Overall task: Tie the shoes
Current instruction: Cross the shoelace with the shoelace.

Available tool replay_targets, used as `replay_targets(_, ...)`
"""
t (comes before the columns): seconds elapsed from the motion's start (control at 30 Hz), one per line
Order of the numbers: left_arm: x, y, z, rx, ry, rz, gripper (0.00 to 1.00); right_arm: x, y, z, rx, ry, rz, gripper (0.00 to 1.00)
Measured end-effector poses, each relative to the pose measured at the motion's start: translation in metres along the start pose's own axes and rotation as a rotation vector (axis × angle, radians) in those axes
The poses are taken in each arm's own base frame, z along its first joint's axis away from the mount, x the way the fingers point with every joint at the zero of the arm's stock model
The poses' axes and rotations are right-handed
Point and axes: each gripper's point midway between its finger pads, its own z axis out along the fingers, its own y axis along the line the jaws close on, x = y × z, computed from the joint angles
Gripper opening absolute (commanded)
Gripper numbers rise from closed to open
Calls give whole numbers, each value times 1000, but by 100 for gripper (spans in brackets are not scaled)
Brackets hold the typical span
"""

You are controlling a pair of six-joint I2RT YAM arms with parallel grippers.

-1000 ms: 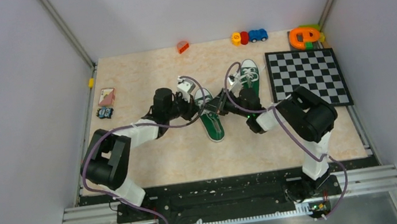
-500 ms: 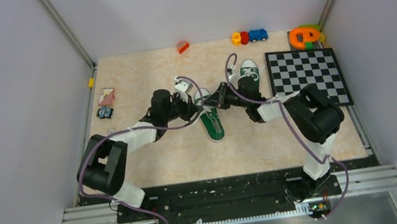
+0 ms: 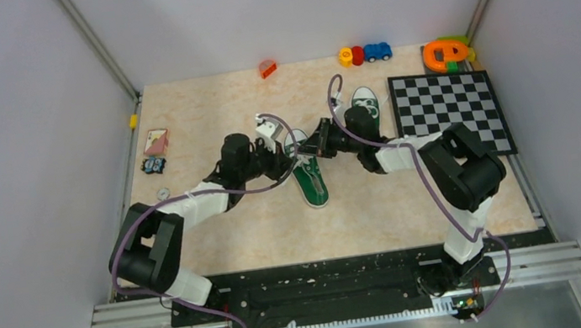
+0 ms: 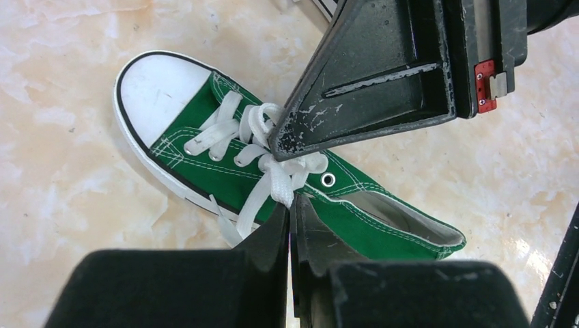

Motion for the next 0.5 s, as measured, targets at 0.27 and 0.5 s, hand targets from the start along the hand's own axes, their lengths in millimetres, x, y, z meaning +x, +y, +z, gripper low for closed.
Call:
replay_targets(0.27,7,3,-1,-22,12,-1,14,-1,0,0,12,10,-1,0)
replay_targets(0.5,13,10,-3,-54,18,-9,26,-2,2,0,13,11,-3,0)
